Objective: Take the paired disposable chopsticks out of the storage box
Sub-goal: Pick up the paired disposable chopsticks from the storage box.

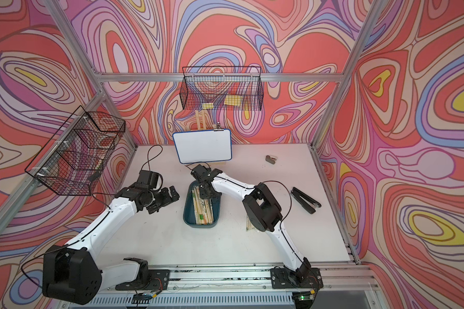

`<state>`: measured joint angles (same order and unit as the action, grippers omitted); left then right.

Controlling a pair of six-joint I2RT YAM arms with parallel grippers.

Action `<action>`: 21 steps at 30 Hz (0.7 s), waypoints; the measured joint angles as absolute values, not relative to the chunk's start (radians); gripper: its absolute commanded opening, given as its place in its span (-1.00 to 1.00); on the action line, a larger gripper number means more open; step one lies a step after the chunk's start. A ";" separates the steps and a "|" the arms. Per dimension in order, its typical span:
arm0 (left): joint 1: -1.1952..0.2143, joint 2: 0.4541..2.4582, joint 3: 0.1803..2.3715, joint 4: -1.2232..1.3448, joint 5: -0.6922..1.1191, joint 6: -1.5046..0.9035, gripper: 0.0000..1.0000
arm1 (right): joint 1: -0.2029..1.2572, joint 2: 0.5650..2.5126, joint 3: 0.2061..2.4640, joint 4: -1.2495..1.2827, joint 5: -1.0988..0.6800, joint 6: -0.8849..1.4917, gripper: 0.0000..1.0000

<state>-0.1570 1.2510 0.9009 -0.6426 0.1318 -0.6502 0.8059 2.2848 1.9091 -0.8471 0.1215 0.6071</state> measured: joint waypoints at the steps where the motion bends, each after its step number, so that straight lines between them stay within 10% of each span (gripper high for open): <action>1: -0.157 1.251 0.901 -0.643 0.132 -0.650 0.99 | 0.805 2.276 1.907 -0.848 0.126 0.607 -1.00; 21: -0.157 1.251 0.901 -0.643 0.147 -0.646 0.99 | 0.804 2.128 1.890 -0.807 0.130 0.596 -1.00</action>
<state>-0.1570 1.2510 0.9009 -0.6430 0.1474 -0.6460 0.8036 2.1284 1.8896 -0.8074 0.1295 0.5961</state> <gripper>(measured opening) 0.997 0.095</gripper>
